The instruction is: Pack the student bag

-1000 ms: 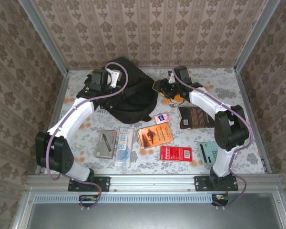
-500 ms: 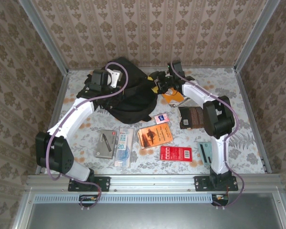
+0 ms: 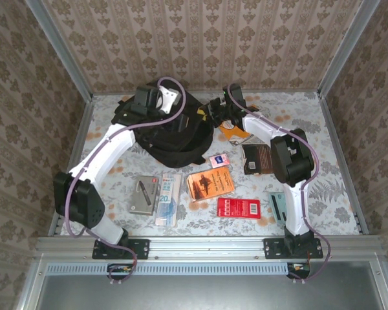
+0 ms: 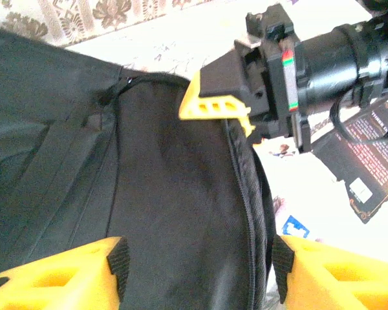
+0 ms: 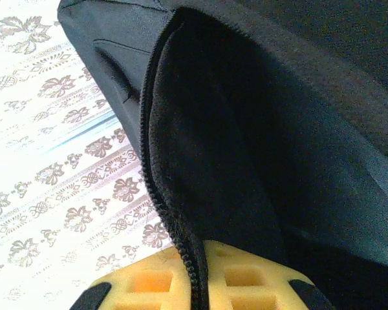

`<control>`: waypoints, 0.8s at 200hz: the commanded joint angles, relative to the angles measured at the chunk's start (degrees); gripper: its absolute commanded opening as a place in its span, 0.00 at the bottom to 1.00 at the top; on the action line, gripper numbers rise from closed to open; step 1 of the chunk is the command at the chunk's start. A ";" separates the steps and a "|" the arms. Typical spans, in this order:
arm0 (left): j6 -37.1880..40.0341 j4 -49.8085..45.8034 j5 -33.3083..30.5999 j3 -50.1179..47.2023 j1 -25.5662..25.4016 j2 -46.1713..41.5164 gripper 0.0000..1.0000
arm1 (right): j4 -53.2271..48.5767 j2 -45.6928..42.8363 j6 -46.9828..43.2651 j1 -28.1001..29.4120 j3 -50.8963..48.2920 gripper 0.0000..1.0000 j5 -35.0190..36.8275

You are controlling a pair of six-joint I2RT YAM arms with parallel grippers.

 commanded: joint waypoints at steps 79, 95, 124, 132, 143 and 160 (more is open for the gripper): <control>4.52 -11.24 -12.60 13.21 -10.21 15.10 0.73 | 2.30 -2.74 5.39 0.05 -0.66 0.13 -0.53; 4.52 -11.64 -16.63 12.87 -10.73 15.69 0.73 | 2.34 -3.00 5.32 -0.02 -0.65 0.13 -0.69; 5.03 -11.30 -19.83 11.53 -11.05 15.82 0.71 | 2.51 -3.45 5.26 -0.25 -0.86 0.12 -0.71; 5.27 -11.13 -19.90 11.28 -11.13 15.88 0.69 | 2.52 -3.56 5.30 -0.27 -0.91 0.12 -0.73; 5.64 -10.95 -20.35 10.91 -11.14 15.96 0.65 | 2.65 -3.64 5.30 -0.38 -0.99 0.12 -0.73; 6.26 -11.01 -21.40 10.80 -11.14 16.47 0.59 | 2.66 -3.78 5.22 -0.37 -1.09 0.11 -0.68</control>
